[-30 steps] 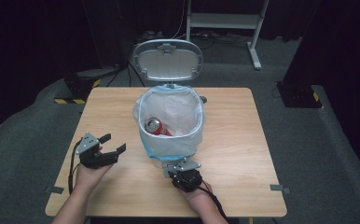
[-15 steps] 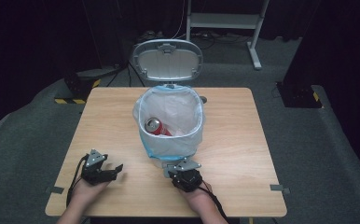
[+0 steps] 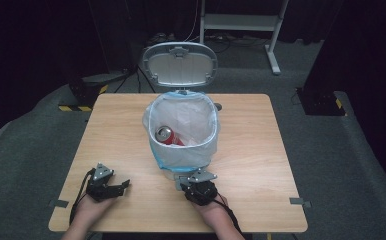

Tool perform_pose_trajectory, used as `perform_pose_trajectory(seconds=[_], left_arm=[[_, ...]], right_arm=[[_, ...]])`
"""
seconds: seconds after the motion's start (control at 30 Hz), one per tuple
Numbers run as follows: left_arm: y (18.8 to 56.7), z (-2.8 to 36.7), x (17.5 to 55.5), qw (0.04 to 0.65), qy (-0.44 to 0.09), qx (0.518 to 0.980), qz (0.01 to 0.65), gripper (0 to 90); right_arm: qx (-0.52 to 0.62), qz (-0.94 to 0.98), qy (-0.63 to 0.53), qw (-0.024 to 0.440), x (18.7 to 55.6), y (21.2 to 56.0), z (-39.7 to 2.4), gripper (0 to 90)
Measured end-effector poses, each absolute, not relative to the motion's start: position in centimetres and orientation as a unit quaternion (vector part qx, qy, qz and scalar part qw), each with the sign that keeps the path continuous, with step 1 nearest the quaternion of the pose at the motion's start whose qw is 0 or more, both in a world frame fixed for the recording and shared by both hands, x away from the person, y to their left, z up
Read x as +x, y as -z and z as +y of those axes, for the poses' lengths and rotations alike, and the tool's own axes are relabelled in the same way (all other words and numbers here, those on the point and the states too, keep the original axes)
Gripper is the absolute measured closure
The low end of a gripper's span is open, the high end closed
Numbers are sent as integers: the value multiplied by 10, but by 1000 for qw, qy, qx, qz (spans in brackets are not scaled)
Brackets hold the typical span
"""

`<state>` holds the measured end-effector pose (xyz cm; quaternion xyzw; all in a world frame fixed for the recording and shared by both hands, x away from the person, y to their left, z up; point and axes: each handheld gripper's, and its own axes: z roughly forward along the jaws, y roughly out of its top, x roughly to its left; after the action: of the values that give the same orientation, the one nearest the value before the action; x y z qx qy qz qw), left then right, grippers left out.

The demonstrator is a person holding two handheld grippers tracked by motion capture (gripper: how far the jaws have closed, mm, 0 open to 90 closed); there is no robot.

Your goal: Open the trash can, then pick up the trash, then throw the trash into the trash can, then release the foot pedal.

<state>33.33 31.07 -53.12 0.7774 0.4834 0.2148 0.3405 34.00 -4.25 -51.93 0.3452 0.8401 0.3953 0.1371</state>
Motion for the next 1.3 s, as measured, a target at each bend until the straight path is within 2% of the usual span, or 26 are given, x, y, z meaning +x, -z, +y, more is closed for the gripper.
perform_pose_trajectory(seconds=[0.2,0.6,1.1,1.3], left_arm=[[531,309,332,343,-218,777,481,240],[531,309,332,345,-215,777,481,243],[531,309,333,346,-214,778,478,242],[531,309,333,346,-214,779,478,242]], right_arm=[[334,848,-394,117,340,516,-43,574],[304,835,-430,159,317,491,-50,524],[348,806,-441,185,317,477,-97,485],[373,803,-421,197,318,486,-130,439]])
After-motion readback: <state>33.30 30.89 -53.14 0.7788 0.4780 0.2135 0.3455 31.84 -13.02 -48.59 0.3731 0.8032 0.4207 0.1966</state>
